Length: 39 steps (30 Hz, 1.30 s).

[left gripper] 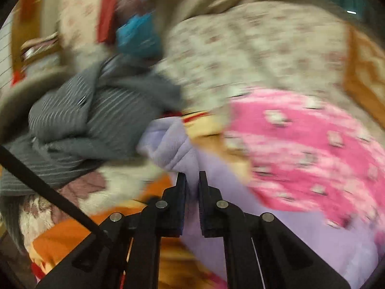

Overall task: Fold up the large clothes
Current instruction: 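Grasp the jacket sleeve cuff with the left gripper and lift it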

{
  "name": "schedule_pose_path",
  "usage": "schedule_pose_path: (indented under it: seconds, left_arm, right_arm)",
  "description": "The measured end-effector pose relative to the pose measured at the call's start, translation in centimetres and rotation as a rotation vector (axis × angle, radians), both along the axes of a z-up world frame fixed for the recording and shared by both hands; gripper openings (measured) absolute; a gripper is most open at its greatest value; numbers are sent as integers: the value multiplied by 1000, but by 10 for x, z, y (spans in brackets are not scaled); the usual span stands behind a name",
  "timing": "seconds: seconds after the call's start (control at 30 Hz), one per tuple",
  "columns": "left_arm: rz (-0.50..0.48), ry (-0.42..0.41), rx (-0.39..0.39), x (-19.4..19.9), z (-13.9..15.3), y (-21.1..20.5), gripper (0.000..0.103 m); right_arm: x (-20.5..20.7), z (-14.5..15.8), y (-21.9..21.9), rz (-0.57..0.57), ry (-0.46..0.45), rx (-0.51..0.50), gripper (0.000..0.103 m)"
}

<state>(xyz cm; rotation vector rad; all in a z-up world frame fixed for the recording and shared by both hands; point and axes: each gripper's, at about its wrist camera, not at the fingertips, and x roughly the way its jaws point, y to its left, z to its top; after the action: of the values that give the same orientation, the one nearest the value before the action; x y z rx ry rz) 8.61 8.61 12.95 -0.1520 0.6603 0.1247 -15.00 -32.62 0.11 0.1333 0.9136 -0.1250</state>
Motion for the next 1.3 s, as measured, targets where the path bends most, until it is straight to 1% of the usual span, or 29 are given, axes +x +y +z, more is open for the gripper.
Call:
schedule_pose_path:
  seconds: [0.07,0.1,0.13,0.2,0.27,0.3,0.37,0.4,0.47,0.5,0.53,0.57,0.63,0.67,0.7,0.73,0.77,0.8,0.83,0.9,0.97,1.0,1.03,1.07,1.1,1.13,1.2,1.27,1.3]
  left_arm:
    - [-93,-11,-19,-15,11,-33,0]
    - [-153,-14,-43,-25,16,-52,0]
    - [-221,-11,-63,-35,19,-75,0]
    - [-332,10,-73,-50,17,-119,0]
    - [-433,49,-105,-65,6,-162,0]
    - [-490,93,-124,-72,-6,-186,0]
    - [-537,157,-132,-75,-28,-216,0]
    - [-553,203,-140,-77,-45,-230,0]
    - [-575,293,-184,-79,-71,-242,0]
    - [-586,341,-212,-79,-83,-246,4]
    - [-596,373,-231,-83,-91,-247,5]
    - [-604,371,-232,-86,-92,-246,5]
    - [-627,371,-249,-97,-83,-240,7]
    - [-637,379,-273,-98,-76,-234,11]
    - [-639,376,-293,-101,-69,-227,15]
    - [-629,360,-293,-106,-59,-216,16]
    - [-611,341,-271,-112,-53,-208,16]
    - [-561,297,-220,-117,-43,-196,16]
    - [-522,269,-187,-118,-39,-186,17]
    - [-425,224,-117,-120,-37,-170,18]
    - [-335,211,-49,-113,-46,-157,18]
    - [-285,224,-22,-109,-53,-150,18]
    - [-248,246,-18,-105,-61,-142,18]
    - [-223,268,-34,-99,-68,-134,18]
    - [-202,291,-70,-93,-74,-126,18]
    - [-189,300,-94,-91,-78,-119,18]
    - [-151,308,-126,-86,-80,-109,18]
    - [-124,308,-144,-85,-81,-100,18]
    - [-117,305,-154,-84,-80,-98,18]
  right_arm:
    - [0,0,0,-2,1,2,102]
    - [0,0,0,-3,2,2,102]
    - [0,0,0,-3,1,1,102]
    - [-2,1,0,-4,-3,4,102]
    - [-3,1,-1,-5,-6,11,102]
    - [-3,1,-2,-6,-7,13,102]
    - [-4,1,-2,-6,-7,15,102]
    - [-4,1,-2,-5,-7,15,102]
    - [-4,0,-2,-3,-5,12,102]
    - [-5,0,-1,-3,-5,11,102]
    - [-6,0,-1,-2,-6,11,102]
    - [-7,0,-1,-1,-6,12,102]
    - [-8,0,-2,-3,-18,11,102]
    - [-9,0,-3,-4,-18,18,102]
    - [-9,0,-4,-5,-15,26,102]
    - [-9,1,-4,-6,-12,34,102]
    - [-7,4,-5,-3,-7,56,102]
    - [-6,7,-6,2,-10,75,102]
    - [-5,12,-7,11,-17,105,102]
    - [3,23,-7,35,-27,176,102]
    - [16,30,-5,57,-24,237,102]
    - [27,34,-3,71,-24,281,101]
    - [34,35,-1,77,-27,299,96]
    - [46,37,2,88,-33,317,92]
    - [61,38,8,100,-30,322,86]
    - [69,37,13,103,-25,320,83]
    - [99,29,18,105,2,340,83]
    - [129,16,23,108,29,387,75]
    - [142,8,26,114,37,411,54]
